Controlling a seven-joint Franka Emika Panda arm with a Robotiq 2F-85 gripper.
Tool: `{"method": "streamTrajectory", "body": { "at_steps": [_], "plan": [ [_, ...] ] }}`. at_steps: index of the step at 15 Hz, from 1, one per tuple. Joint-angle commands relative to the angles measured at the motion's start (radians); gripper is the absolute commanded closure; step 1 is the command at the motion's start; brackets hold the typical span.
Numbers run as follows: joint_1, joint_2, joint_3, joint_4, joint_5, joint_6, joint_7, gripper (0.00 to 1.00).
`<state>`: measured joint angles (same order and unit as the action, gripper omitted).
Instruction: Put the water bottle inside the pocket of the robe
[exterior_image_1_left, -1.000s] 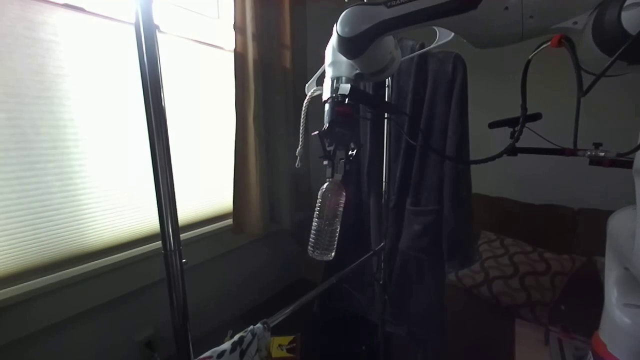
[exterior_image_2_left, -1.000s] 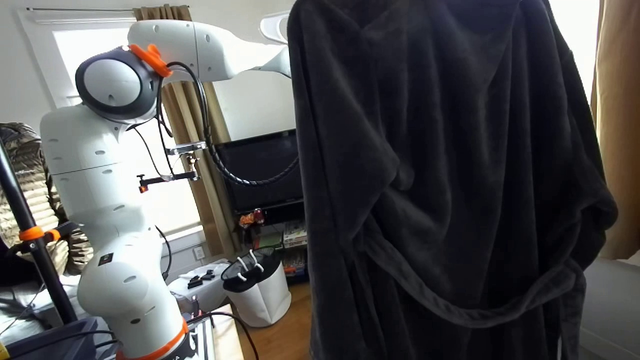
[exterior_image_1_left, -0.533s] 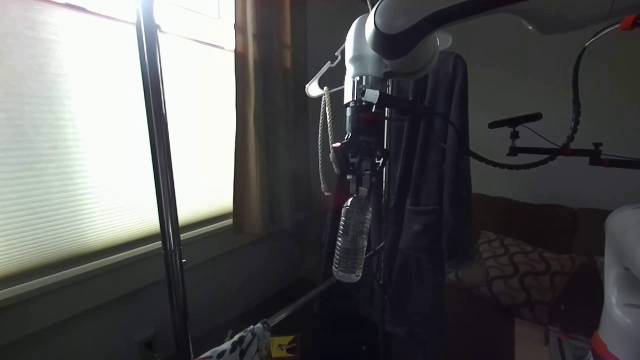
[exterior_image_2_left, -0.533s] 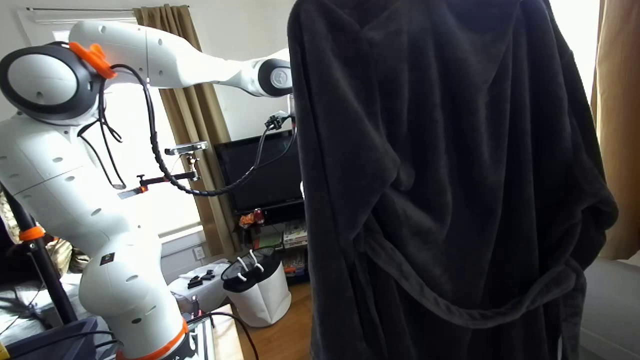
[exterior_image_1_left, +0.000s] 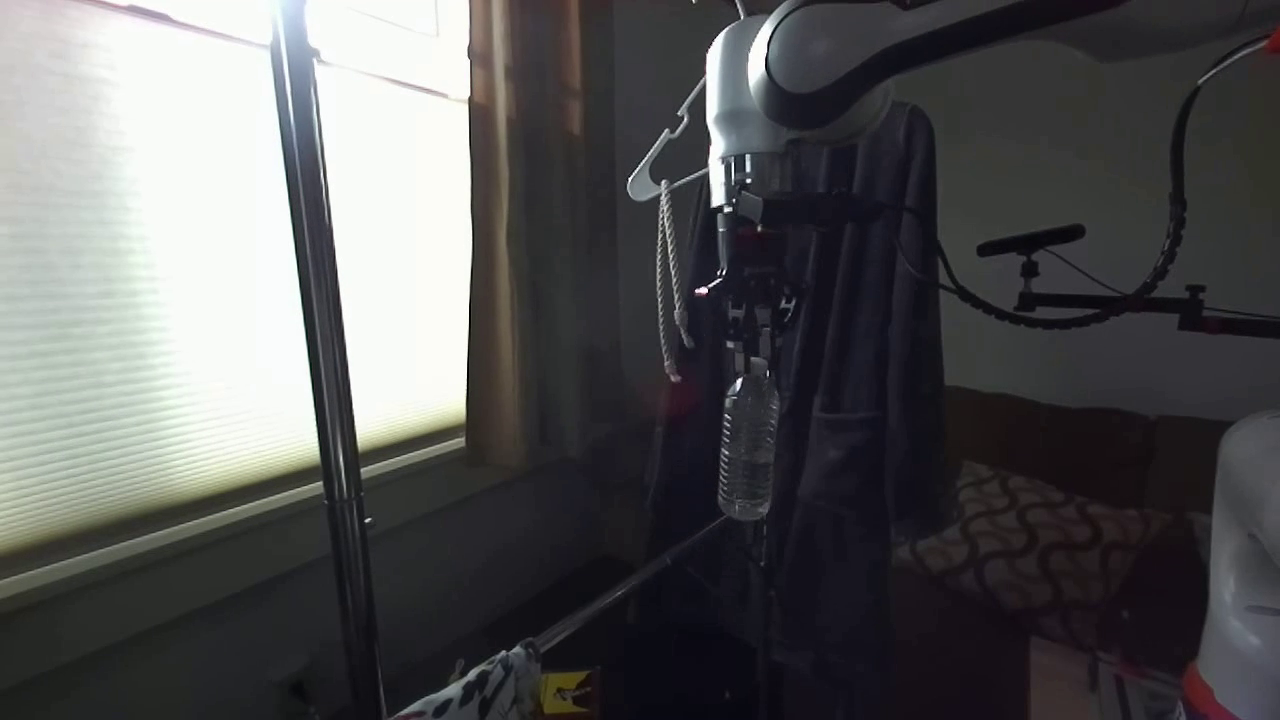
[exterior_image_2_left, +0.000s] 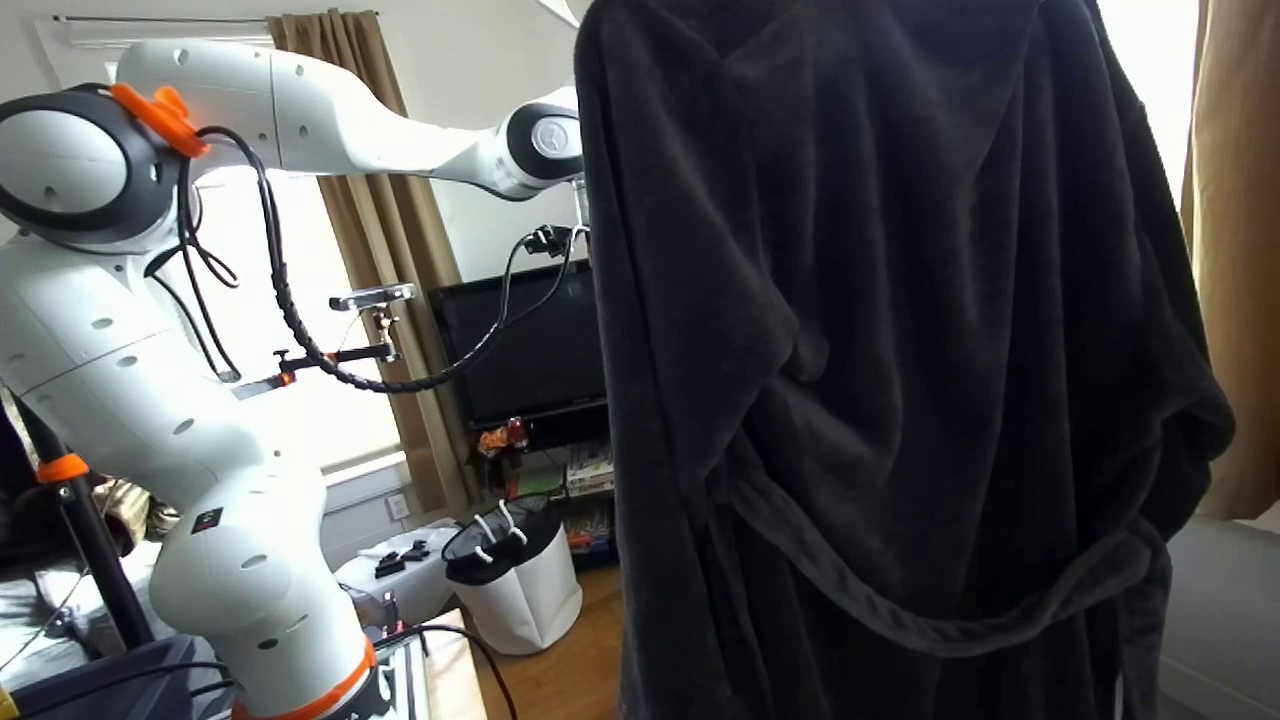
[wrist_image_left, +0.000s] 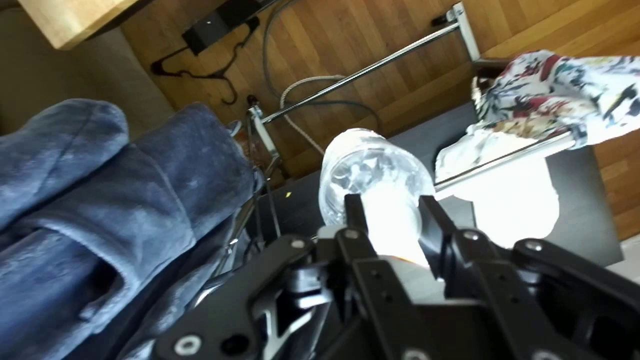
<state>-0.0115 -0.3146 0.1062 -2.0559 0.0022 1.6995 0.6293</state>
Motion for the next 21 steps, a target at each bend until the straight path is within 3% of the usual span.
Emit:
{"method": "streamTrajectory", "body": {
  "at_steps": [1,6,12,15,21],
  "plan": [
    [-0.045,-0.03,0.017,0.069,-0.138,-0.139,0.118,0.92],
    [-0.061,-0.028,0.04,0.16,-0.341,-0.27,0.243,0.92],
    [-0.054,0.051,0.054,0.178,-0.622,-0.258,0.338,0.92],
    [-0.04,0.094,0.034,0.186,-0.659,-0.299,0.346,0.92],
    [-0.015,0.206,0.003,0.218,-0.602,-0.344,0.265,0.92]
  ]
}}
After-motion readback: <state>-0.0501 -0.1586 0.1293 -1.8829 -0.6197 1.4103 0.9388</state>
